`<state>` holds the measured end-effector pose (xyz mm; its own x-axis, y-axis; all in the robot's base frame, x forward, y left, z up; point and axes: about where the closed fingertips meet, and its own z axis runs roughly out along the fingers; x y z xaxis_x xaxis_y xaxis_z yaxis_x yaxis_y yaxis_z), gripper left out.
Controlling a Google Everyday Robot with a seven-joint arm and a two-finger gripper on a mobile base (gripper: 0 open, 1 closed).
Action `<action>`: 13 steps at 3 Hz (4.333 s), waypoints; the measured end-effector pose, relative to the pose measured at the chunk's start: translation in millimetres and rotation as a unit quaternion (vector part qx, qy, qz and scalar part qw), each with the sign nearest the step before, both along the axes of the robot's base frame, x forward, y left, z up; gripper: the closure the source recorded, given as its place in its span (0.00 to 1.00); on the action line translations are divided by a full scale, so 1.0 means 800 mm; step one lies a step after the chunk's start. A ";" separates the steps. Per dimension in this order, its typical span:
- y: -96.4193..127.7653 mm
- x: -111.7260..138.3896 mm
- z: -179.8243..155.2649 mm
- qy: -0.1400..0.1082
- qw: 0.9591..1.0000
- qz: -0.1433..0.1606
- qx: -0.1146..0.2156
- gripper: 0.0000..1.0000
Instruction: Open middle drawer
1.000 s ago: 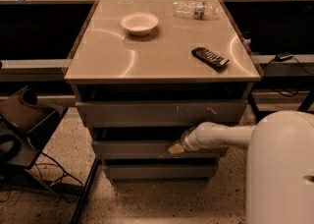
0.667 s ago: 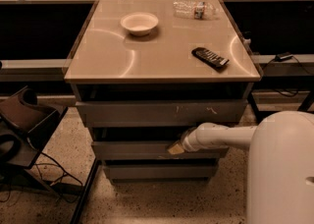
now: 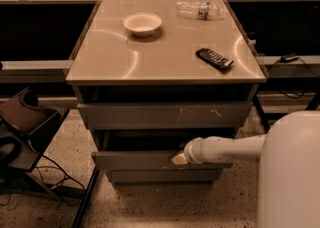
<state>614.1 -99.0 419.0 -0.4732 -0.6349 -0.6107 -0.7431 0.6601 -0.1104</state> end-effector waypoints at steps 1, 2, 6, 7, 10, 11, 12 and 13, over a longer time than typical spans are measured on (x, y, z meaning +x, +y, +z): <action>0.000 0.000 0.000 0.000 1.000 0.000 0.000 1.00; 0.003 -0.027 -0.007 -0.006 1.000 0.017 0.004 1.00; 0.002 -0.093 0.003 -0.025 0.999 0.021 0.010 1.00; 0.002 -0.107 -0.004 -0.034 0.999 0.034 0.010 1.00; 0.008 -0.134 0.002 -0.050 0.997 0.056 0.011 1.00; 0.003 -0.165 0.004 -0.052 0.997 0.058 0.013 1.00; 0.003 -0.165 0.003 -0.052 0.997 0.058 0.013 1.00; 0.002 -0.184 -0.002 -0.054 0.996 0.069 0.012 1.00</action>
Offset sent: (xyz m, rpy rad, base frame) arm -0.0765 0.0046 -0.0194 0.0273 -0.0422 0.1117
